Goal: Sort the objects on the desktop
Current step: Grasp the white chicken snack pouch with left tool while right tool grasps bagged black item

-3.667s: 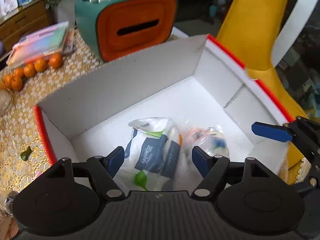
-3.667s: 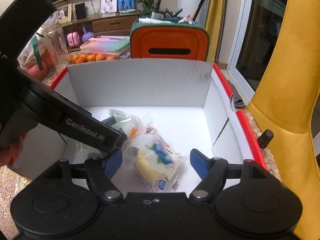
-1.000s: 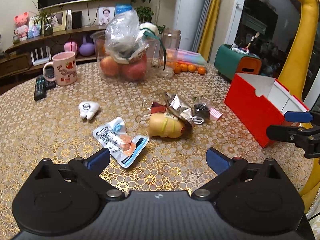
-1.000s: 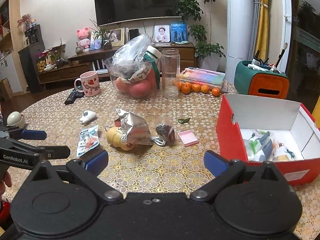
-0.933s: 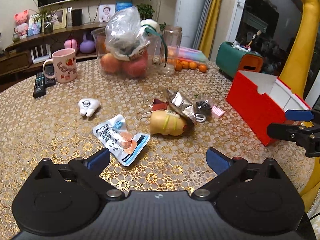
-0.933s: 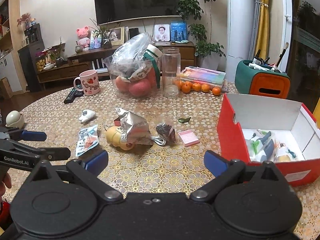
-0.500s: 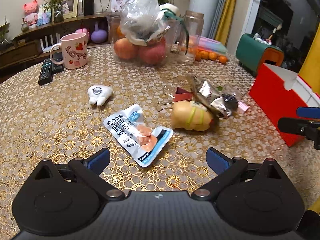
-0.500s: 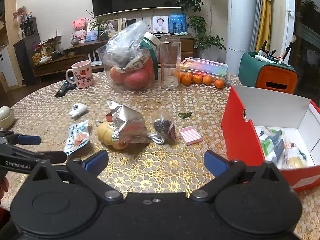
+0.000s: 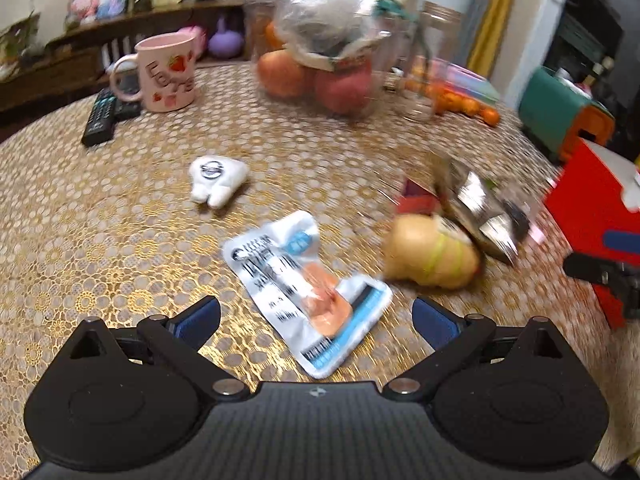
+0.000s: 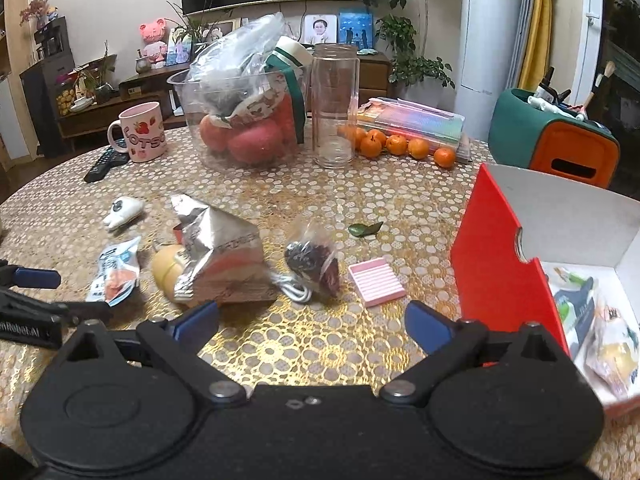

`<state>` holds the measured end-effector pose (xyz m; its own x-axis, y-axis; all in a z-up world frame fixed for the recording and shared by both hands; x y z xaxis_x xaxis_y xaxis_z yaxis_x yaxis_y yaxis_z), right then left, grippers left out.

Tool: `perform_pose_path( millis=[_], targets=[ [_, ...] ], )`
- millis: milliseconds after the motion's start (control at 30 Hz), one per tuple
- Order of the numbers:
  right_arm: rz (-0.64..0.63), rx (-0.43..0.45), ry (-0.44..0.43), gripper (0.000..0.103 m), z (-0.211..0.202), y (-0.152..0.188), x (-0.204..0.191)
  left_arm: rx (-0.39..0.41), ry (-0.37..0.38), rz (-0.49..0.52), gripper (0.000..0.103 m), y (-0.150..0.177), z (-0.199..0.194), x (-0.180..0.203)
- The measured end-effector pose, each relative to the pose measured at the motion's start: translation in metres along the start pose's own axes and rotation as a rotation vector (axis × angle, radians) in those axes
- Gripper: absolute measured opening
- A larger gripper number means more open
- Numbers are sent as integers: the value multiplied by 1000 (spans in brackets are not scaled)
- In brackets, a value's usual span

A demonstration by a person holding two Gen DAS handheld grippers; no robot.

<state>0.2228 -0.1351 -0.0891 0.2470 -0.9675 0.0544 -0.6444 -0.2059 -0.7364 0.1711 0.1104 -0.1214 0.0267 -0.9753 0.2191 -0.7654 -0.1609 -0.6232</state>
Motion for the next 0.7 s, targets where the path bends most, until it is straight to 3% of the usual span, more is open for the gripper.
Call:
perform_pose_path(
  millis=[233, 367, 700],
  targets=[
    [-4, -18, 0, 94, 27, -8, 5, -61, -97, -91, 102, -14, 23, -26],
    [-1, -24, 3, 92, 41, -11, 8, -89, -107, -127, 102, -10, 37, -30],
    [-30, -35, -1, 83, 68, -16, 1, -45, -178, -151, 100, -11, 46, -36]
  ],
)
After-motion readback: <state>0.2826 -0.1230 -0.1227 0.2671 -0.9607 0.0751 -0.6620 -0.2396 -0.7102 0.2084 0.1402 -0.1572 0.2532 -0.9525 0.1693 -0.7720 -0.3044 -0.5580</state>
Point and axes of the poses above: each gripper's, at about its wrist camera, not at the fingertips, and z roughly the way its jaws point, x to its right, y to its underside, the point moved 9 cm from there along z, roughly the way its jaws point, and after that the axes turned 7 degrees about y, right-handed, at the moved point
